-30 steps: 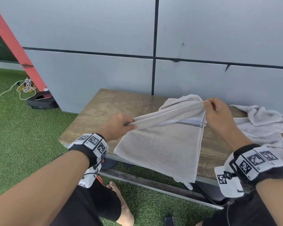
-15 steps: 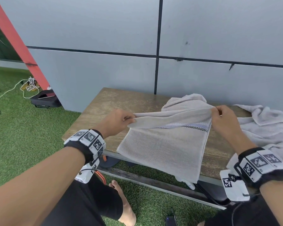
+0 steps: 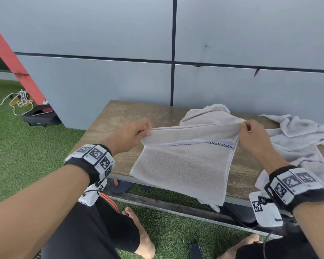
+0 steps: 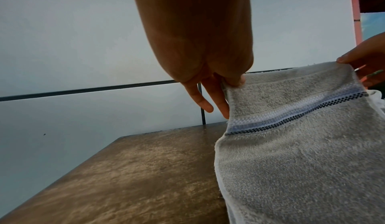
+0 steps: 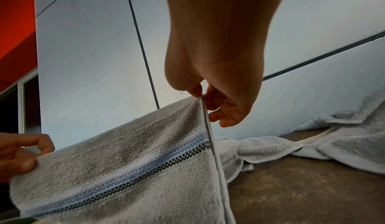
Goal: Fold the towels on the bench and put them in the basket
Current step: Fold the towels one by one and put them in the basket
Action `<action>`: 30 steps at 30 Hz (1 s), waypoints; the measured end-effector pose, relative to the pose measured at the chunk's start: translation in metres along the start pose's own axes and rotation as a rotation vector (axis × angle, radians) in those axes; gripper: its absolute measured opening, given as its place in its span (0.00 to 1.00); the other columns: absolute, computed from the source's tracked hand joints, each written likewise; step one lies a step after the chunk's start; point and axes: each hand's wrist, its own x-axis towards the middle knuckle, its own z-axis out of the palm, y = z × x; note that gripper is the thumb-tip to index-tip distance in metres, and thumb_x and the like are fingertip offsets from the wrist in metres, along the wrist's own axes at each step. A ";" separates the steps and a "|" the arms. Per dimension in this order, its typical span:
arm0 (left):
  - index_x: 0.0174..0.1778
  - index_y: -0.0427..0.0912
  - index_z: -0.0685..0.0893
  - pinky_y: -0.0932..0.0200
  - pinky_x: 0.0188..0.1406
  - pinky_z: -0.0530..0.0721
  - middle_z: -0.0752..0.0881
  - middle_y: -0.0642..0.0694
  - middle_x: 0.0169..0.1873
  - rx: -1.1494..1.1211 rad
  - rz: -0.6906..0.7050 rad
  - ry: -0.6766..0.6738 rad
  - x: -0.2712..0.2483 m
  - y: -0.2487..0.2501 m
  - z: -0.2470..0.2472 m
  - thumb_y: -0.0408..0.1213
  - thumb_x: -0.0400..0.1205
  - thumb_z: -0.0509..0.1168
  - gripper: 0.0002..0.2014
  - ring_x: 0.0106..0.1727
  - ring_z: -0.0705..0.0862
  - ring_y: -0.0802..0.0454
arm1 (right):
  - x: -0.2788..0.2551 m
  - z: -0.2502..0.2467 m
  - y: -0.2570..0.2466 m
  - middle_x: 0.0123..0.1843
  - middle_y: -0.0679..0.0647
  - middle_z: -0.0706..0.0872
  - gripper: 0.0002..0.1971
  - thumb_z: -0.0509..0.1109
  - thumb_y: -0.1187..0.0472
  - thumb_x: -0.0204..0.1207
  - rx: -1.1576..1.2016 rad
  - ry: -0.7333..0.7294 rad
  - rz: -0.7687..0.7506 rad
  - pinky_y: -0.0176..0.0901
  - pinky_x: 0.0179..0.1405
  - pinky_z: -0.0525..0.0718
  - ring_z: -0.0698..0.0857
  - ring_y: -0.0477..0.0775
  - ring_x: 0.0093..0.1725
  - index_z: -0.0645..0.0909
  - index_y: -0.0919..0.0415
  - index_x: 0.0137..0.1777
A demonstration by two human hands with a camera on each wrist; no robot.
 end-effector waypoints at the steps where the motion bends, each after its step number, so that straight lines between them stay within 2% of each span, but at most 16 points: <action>1: 0.48 0.50 0.78 0.42 0.37 0.79 0.82 0.50 0.27 -0.015 0.002 -0.001 0.000 -0.001 0.000 0.36 0.89 0.61 0.05 0.32 0.76 0.46 | -0.001 0.000 0.000 0.47 0.64 0.84 0.14 0.58 0.61 0.88 -0.004 0.003 0.000 0.47 0.42 0.67 0.78 0.59 0.45 0.80 0.72 0.53; 4: 0.48 0.52 0.76 0.40 0.41 0.81 0.84 0.49 0.26 -0.034 0.017 -0.013 -0.001 -0.001 -0.001 0.39 0.88 0.62 0.05 0.32 0.77 0.42 | -0.003 0.000 0.001 0.48 0.69 0.85 0.16 0.58 0.61 0.88 -0.020 0.005 -0.004 0.48 0.40 0.67 0.78 0.63 0.43 0.80 0.76 0.52; 6: 0.52 0.51 0.76 0.46 0.43 0.82 0.88 0.57 0.29 -0.060 -0.009 -0.008 -0.001 -0.001 -0.002 0.40 0.88 0.64 0.03 0.34 0.81 0.48 | -0.003 0.000 0.002 0.49 0.71 0.86 0.16 0.58 0.61 0.88 -0.020 0.004 -0.001 0.49 0.41 0.69 0.78 0.65 0.44 0.80 0.77 0.52; 7: 0.55 0.50 0.78 0.52 0.43 0.83 0.90 0.61 0.34 -0.068 -0.034 -0.003 0.000 -0.002 -0.003 0.41 0.87 0.65 0.03 0.37 0.84 0.53 | -0.003 0.000 0.003 0.50 0.71 0.86 0.16 0.58 0.61 0.88 -0.017 0.000 0.005 0.49 0.42 0.70 0.79 0.65 0.44 0.79 0.76 0.52; 9: 0.57 0.49 0.84 0.57 0.41 0.82 0.92 0.59 0.44 -0.060 -0.071 -0.007 0.000 0.001 -0.008 0.42 0.86 0.67 0.05 0.41 0.87 0.59 | -0.005 0.000 0.002 0.49 0.72 0.86 0.17 0.58 0.60 0.88 -0.017 -0.008 0.005 0.52 0.42 0.72 0.81 0.70 0.46 0.79 0.77 0.52; 11: 0.54 0.50 0.89 0.51 0.37 0.85 0.93 0.55 0.45 -0.032 -0.070 -0.030 0.000 0.002 -0.014 0.42 0.86 0.68 0.06 0.38 0.88 0.50 | -0.006 -0.001 0.000 0.47 0.69 0.86 0.16 0.58 0.59 0.88 -0.020 -0.009 -0.002 0.52 0.42 0.73 0.81 0.69 0.46 0.80 0.74 0.51; 13: 0.51 0.52 0.91 0.49 0.37 0.87 0.94 0.51 0.40 -0.029 -0.061 -0.020 0.001 0.004 -0.026 0.44 0.85 0.69 0.05 0.37 0.88 0.41 | -0.007 -0.003 -0.006 0.46 0.61 0.85 0.12 0.59 0.58 0.88 -0.024 0.000 -0.009 0.48 0.43 0.70 0.80 0.61 0.44 0.79 0.66 0.51; 16: 0.44 0.55 0.91 0.40 0.39 0.88 0.93 0.43 0.39 -0.049 -0.099 0.118 0.009 0.004 -0.052 0.49 0.81 0.73 0.04 0.34 0.87 0.36 | 0.003 -0.004 -0.026 0.41 0.55 0.82 0.10 0.59 0.59 0.87 -0.044 0.029 -0.063 0.49 0.45 0.72 0.79 0.60 0.44 0.77 0.60 0.45; 18: 0.41 0.50 0.91 0.40 0.46 0.87 0.93 0.41 0.38 -0.077 -0.124 0.232 0.016 0.005 -0.076 0.46 0.79 0.76 0.05 0.40 0.88 0.35 | 0.018 -0.005 -0.048 0.39 0.58 0.82 0.10 0.60 0.61 0.86 -0.083 0.058 -0.134 0.56 0.49 0.77 0.80 0.64 0.44 0.78 0.62 0.44; 19: 0.39 0.47 0.91 0.44 0.46 0.87 0.92 0.41 0.37 -0.090 -0.127 0.279 0.020 0.004 -0.090 0.44 0.79 0.76 0.06 0.40 0.89 0.39 | 0.026 -0.005 -0.061 0.42 0.60 0.83 0.10 0.60 0.61 0.86 -0.088 0.065 -0.158 0.56 0.51 0.78 0.81 0.65 0.45 0.79 0.65 0.47; 21: 0.39 0.42 0.91 0.60 0.38 0.85 0.91 0.43 0.34 -0.066 -0.131 0.350 0.027 0.003 -0.118 0.43 0.78 0.77 0.08 0.31 0.86 0.58 | 0.041 -0.005 -0.091 0.47 0.61 0.83 0.11 0.58 0.60 0.87 -0.055 0.049 -0.178 0.52 0.49 0.76 0.79 0.62 0.48 0.78 0.67 0.54; 22: 0.39 0.40 0.90 0.68 0.31 0.81 0.90 0.43 0.32 -0.048 -0.143 0.372 0.029 0.003 -0.132 0.43 0.79 0.77 0.09 0.26 0.83 0.62 | 0.048 -0.004 -0.106 0.47 0.59 0.82 0.10 0.58 0.59 0.88 -0.032 0.037 -0.188 0.49 0.48 0.74 0.78 0.61 0.48 0.77 0.66 0.55; 23: 0.39 0.39 0.90 0.71 0.26 0.77 0.89 0.42 0.31 -0.035 -0.158 0.396 0.030 0.002 -0.145 0.43 0.79 0.76 0.10 0.24 0.80 0.63 | 0.056 -0.003 -0.120 0.47 0.58 0.82 0.10 0.58 0.59 0.88 -0.014 0.031 -0.207 0.48 0.46 0.73 0.78 0.60 0.48 0.77 0.65 0.55; 25: 0.39 0.38 0.89 0.67 0.25 0.78 0.89 0.41 0.32 -0.008 -0.182 0.469 0.031 -0.001 -0.169 0.43 0.80 0.75 0.11 0.28 0.81 0.56 | 0.068 -0.001 -0.149 0.48 0.57 0.81 0.11 0.59 0.58 0.87 0.004 0.020 -0.254 0.45 0.46 0.70 0.77 0.58 0.48 0.78 0.65 0.55; 27: 0.42 0.37 0.88 0.62 0.33 0.82 0.89 0.40 0.35 0.022 -0.181 0.543 0.030 -0.004 -0.189 0.40 0.81 0.74 0.09 0.35 0.85 0.49 | 0.077 -0.001 -0.175 0.49 0.57 0.80 0.11 0.59 0.59 0.87 0.013 0.016 -0.289 0.44 0.47 0.70 0.76 0.57 0.49 0.79 0.67 0.56; 30: 0.47 0.39 0.88 0.68 0.34 0.83 0.89 0.39 0.39 0.039 -0.179 0.599 0.021 -0.009 -0.206 0.37 0.83 0.72 0.05 0.39 0.88 0.42 | 0.081 -0.002 -0.200 0.50 0.57 0.80 0.13 0.59 0.60 0.87 0.045 0.030 -0.333 0.45 0.47 0.72 0.78 0.58 0.50 0.79 0.70 0.58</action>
